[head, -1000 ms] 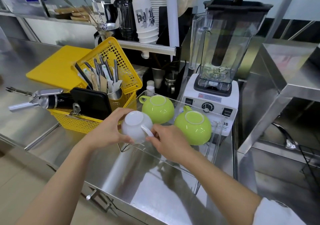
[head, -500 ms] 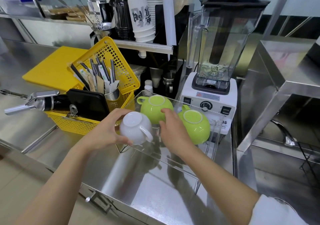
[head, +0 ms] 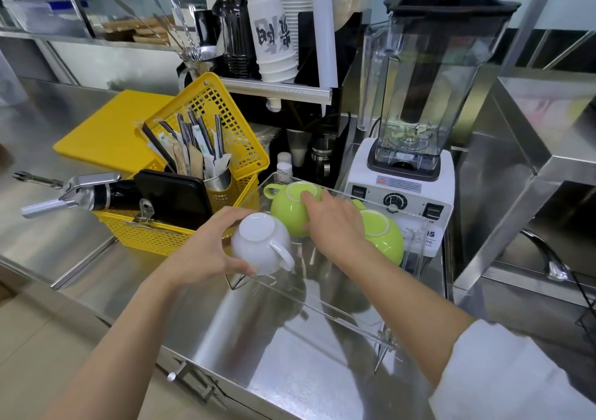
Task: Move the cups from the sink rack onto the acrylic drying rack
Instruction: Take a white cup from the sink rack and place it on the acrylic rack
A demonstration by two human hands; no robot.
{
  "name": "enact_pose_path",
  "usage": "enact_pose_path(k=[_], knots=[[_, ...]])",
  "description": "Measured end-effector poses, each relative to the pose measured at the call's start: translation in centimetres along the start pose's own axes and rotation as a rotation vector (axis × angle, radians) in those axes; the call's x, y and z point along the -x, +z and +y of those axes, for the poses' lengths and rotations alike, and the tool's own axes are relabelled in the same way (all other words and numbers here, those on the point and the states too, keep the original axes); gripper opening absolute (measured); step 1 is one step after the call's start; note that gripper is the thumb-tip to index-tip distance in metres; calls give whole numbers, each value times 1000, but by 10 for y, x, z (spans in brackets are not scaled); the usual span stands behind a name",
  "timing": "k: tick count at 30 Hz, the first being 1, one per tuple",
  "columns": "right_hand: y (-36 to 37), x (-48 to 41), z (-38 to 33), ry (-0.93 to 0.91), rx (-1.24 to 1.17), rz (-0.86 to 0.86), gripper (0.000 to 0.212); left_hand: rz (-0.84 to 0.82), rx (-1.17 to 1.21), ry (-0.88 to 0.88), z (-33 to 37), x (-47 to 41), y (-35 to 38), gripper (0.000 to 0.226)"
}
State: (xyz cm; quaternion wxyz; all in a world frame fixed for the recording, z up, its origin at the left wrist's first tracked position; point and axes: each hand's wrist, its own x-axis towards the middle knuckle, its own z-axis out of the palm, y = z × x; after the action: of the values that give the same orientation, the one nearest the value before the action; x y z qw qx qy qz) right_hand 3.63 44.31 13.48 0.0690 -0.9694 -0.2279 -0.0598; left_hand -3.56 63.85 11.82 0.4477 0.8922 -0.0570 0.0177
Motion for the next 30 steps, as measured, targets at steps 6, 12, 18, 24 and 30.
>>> enact_pose_path(k=[6,12,18,24,30], knots=[[-3,-4,-1,-22,-32,13,46,10,15,-12,0,-1,-3,78],[-3,-5,-3,-23,-24,12,48,40,-29,-5,0,-2,-5,77],[-3,-7,-2,-26,-43,13,49,56,-43,-30,-2,-4,-6,80],[-3,-5,-2,-26,-50,12,51,47,-152,-60,-3,-5,-7,87],[-4,-1,3,-23,-57,-11,54,9,-161,-79,14,1,-12,98]])
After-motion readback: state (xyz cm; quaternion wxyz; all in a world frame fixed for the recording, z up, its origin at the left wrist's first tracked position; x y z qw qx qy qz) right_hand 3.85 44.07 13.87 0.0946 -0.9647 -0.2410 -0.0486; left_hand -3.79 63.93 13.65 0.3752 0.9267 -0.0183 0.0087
